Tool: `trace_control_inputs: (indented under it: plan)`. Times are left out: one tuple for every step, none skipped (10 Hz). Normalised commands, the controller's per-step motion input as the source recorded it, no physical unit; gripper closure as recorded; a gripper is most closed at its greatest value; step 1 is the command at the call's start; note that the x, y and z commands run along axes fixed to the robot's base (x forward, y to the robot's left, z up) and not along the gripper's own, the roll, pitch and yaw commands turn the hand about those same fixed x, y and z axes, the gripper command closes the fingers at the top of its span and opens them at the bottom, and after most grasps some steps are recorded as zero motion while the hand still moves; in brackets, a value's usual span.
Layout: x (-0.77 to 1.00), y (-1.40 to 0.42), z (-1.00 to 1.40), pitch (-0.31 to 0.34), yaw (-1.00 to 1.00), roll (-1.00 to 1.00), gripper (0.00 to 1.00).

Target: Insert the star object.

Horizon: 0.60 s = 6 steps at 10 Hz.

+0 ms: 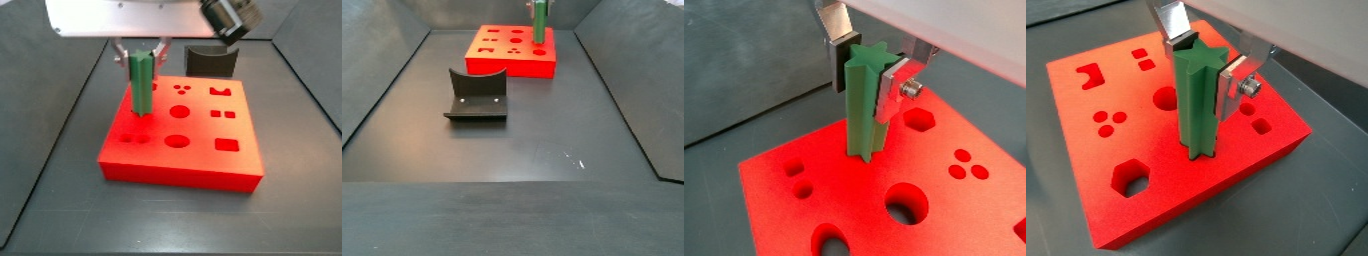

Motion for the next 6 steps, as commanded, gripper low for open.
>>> trace_control_inputs:
  plan:
    - [0.03,0.11,-1.0,0.016,-0.18,-0.05,1.0]
    - [0.0,0.08,-0.99,0.0,-0.21,-0.07,1.0]
    - [0.0,0.06,-1.0,0.0,-0.2,-0.07,1.0]
    - [0.0,0.0,-0.05,0.0,-0.07,-0.01,1.0]
    - [0.0,0.0,0.0,0.0,0.0,0.01,1.0]
    - [0.0,0.0,0.0,0.0,0.0,0.0,1.0]
